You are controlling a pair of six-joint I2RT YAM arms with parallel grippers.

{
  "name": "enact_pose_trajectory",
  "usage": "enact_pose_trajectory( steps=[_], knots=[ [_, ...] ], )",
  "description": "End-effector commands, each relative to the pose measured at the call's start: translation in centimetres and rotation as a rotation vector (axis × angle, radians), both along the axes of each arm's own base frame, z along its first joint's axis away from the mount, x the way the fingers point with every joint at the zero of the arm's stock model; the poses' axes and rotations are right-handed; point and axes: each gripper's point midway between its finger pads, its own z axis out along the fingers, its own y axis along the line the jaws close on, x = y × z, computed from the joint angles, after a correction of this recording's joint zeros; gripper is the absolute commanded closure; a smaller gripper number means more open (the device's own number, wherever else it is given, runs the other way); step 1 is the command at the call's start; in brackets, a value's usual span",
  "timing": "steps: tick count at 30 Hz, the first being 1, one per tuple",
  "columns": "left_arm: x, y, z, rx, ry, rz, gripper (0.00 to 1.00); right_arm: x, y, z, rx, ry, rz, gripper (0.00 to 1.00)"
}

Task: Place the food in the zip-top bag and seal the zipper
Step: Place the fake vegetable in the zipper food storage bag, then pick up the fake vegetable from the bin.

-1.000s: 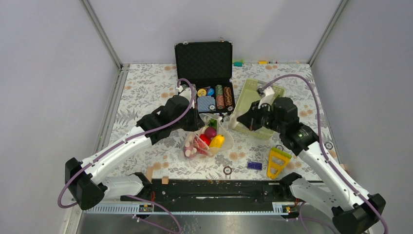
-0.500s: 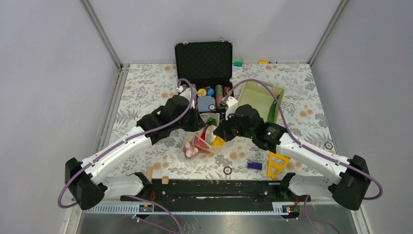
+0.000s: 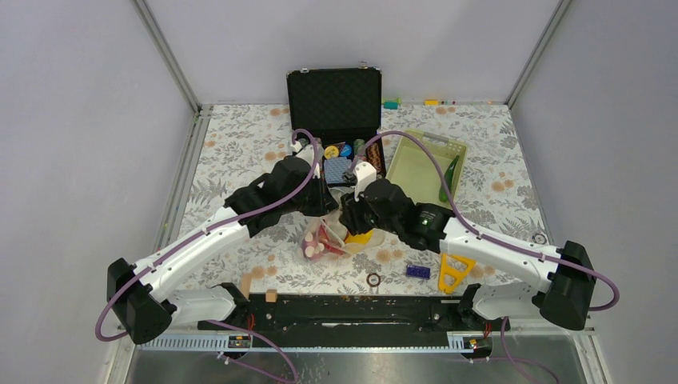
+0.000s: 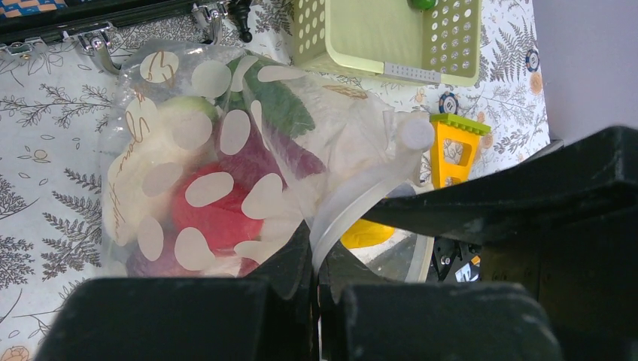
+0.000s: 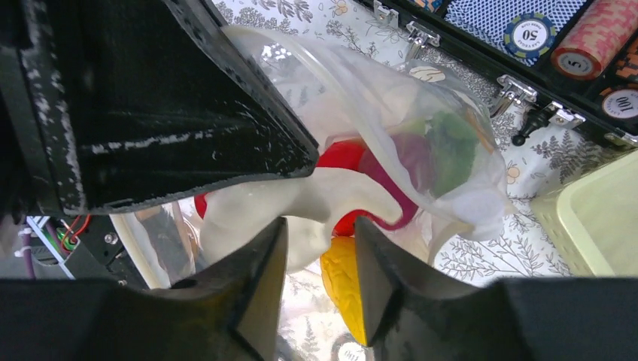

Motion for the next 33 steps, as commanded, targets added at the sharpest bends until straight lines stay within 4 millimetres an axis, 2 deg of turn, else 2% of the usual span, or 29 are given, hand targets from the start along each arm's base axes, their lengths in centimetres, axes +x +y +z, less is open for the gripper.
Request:
enact_pose_trajectory(
  steps=[1,7,9,10,15,19,23,29,33],
  knots=[
    [0.7,-1.2,3.0,-0.096,-0.058,-0.010,1.00,0.5,1.3,2.4,0.007,-0.054,0.045,0.49],
    [0.9,-1.0,3.2,-0.097,-0.072,-0.003,1.00,0.6,-1.0,3.5,-0.029,-0.122,0.025,0.16],
    [1.0,-1.1,3.1,-0.094,-0.070,-0.003,1.00,0.9,-2.6,4.1,-0.029,-0.163,-0.026,0.03],
    [0.9,-1.2,3.1,-0.090,-0.066,-0.007,1.00,1.2,-3.5,4.4,-0.026,-0.188,-0.067,0.01],
    [1.1,-0.8,2.9,-0.086,-0.078,0.007,1.00,2.5,-8.5,6.3,0.008,-0.249,-0.239,0.00],
    [0.9,-0.6,3.1,-0.087,-0.089,0.001,1.00,4.4,-12.7,6.1,0.067,-0.182,-0.424,0.00],
    [0.8,-0.5,3.2,-0.090,-0.097,0.002,1.00,7.4,-17.1,5.4,0.015,-0.109,-0.649,0.00],
    [0.8,-0.5,3.0,-0.094,-0.101,0.004,1.00,13.2,-22.2,1.3,-0.173,0.069,-0.904,0.00],
    [0.6,-0.9,3.1,-0.114,-0.101,-0.017,1.00,18.0,-22.8,-2.4,-0.274,0.157,-0.914,0.01]
  ],
)
